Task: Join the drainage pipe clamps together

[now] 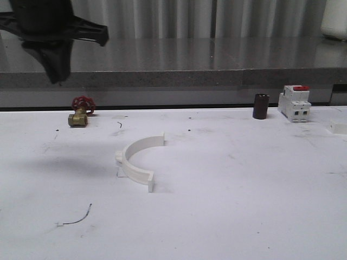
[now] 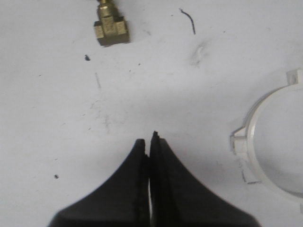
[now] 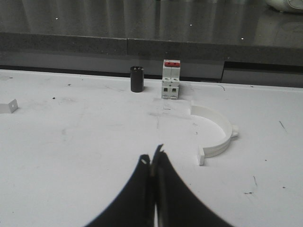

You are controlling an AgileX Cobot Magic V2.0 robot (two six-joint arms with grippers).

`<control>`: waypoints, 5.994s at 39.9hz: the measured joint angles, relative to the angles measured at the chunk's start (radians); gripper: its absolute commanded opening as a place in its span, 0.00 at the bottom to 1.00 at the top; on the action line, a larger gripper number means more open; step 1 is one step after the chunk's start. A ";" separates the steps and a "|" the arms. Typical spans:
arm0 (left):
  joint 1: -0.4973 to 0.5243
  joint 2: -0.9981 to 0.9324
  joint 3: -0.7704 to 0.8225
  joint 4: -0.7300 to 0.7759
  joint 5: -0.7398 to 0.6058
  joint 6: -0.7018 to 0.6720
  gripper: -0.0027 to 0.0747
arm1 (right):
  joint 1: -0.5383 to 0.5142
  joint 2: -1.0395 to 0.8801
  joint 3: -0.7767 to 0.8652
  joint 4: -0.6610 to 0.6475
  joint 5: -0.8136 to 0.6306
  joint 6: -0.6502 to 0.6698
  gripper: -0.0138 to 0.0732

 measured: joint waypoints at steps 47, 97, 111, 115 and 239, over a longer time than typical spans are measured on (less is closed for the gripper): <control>0.050 -1.691 1.080 0.102 -0.447 0.188 0.01 | 0.000 0.000 0.000 0.000 0.000 0.000 0.02; 0.050 -1.696 1.080 0.105 -0.465 0.188 0.01 | 0.000 0.329 -0.496 0.011 0.157 0.000 0.03; 0.050 -1.696 1.080 0.105 -0.465 0.189 0.01 | 0.000 0.627 -0.579 0.011 0.173 0.000 0.52; 0.050 -1.696 1.080 0.105 -0.465 0.189 0.01 | 0.000 0.636 -0.579 0.011 0.162 0.000 0.76; 0.050 -1.696 1.080 0.105 -0.465 0.190 0.01 | -0.140 1.854 -1.603 -0.103 0.907 0.360 0.25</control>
